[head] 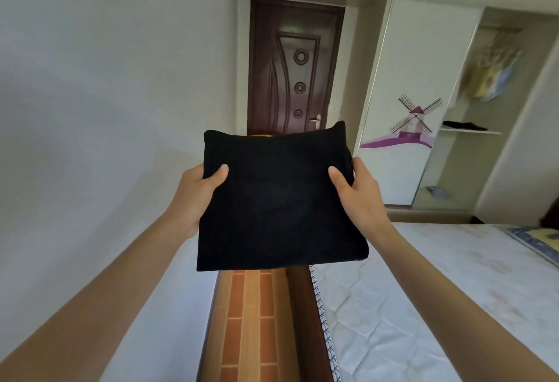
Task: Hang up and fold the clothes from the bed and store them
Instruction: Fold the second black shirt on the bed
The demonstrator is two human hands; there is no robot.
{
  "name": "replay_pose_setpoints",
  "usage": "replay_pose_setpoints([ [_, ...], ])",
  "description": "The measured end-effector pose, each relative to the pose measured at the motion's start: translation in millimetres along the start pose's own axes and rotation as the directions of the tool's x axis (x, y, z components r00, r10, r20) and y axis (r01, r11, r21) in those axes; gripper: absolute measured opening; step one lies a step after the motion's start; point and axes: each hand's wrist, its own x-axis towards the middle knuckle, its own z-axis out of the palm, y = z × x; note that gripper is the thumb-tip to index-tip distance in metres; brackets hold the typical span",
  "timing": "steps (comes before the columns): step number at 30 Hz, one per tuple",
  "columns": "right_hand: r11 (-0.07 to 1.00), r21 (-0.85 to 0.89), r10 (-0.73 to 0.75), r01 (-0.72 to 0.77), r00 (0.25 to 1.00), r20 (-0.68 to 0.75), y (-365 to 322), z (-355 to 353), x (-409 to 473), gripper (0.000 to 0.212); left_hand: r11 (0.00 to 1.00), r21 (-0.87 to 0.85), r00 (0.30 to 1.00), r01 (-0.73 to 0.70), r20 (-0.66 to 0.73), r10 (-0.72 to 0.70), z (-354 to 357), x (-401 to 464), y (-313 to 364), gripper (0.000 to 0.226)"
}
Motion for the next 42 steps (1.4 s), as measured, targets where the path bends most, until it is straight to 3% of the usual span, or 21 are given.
replay_pose_setpoints([
  [3,0.999,-0.02,0.024,-0.025,0.999,-0.024,21,11,29,0.035,1.0,0.014,0.999,0.014,0.04,-0.014,11,43,-18,0.031],
  [11,0.998,-0.045,0.033,-0.034,0.999,-0.026,97,49,135,0.037,0.998,0.054,0.996,0.019,0.083,-0.024,49,169,-67,0.034],
  [23,1.0,-0.002,-0.002,0.002,1.0,-0.002,170,81,350,0.041,0.999,0.048,0.998,-0.002,0.067,-0.001,124,373,-82,0.027],
  [34,0.999,-0.032,0.012,-0.011,1.0,0.012,252,175,497,0.041,0.999,0.052,0.993,0.007,0.116,-0.013,133,559,-151,0.028],
  [42,0.998,-0.042,0.043,-0.045,0.998,-0.053,284,248,620,0.04,0.999,0.028,0.986,0.026,0.165,-0.03,135,716,-182,0.027],
])
